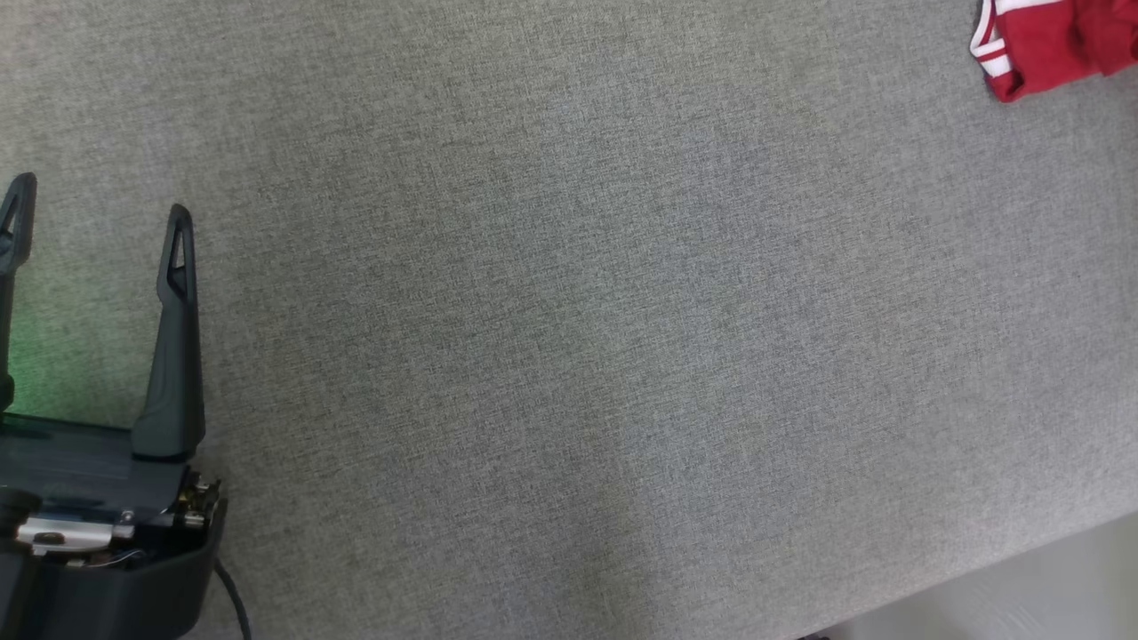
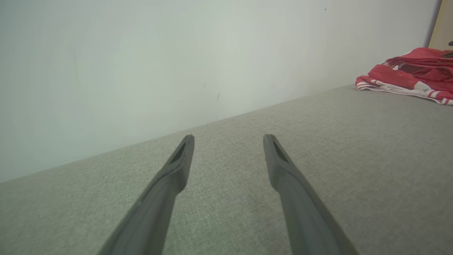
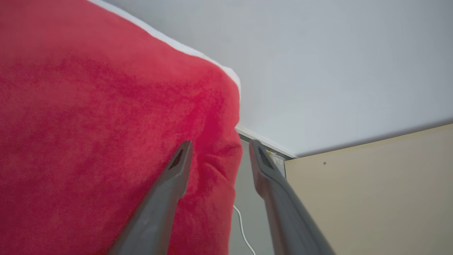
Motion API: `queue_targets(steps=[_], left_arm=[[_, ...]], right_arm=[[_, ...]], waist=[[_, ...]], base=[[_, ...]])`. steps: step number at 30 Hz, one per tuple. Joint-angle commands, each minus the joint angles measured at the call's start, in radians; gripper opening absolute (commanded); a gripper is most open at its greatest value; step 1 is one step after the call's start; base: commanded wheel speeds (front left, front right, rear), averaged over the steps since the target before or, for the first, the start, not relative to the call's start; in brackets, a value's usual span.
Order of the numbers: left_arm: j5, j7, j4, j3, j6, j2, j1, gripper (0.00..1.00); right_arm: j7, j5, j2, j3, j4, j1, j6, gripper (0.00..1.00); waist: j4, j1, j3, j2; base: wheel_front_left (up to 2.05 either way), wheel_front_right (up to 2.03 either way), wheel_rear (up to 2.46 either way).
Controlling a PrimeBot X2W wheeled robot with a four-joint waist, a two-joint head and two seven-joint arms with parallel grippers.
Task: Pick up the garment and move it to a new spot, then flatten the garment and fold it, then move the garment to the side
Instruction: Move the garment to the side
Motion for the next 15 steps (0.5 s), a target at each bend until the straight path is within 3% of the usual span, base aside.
queue_targets(steps=[1, 6, 15], left_arm=[[-0.001, -0.003, 0.023, 0.001, 0.005, 0.002, 0.001, 1.00], [-0.011, -0.027, 0.061, -0.007, 0.016, -0.015, 0.010, 1.00], [-0.049, -0.088, 0.201, -0.011, 0.051, -0.071, 0.067, 1.00]], right_arm=[[-0.015, -0.025, 0.009, -0.008, 0.005, -0.026, -0.003, 1.00], [-0.046, -0.024, 0.019, -0.035, 0.007, -0.050, -0.003, 1.00], [-0.111, 0.048, 0.065, -0.055, -0.054, 0.007, -0.003, 1.00]], waist=[[0.003, 0.0000, -0.003, 0.0000], [0.016, 0.0000, -0.045, 0.0000], [0.070, 0.0000, -0.221, 0.0000]], base=[[0.00, 0.00, 0.00], [0.00, 0.00, 0.00], [0.00, 0.00, 0.00]])
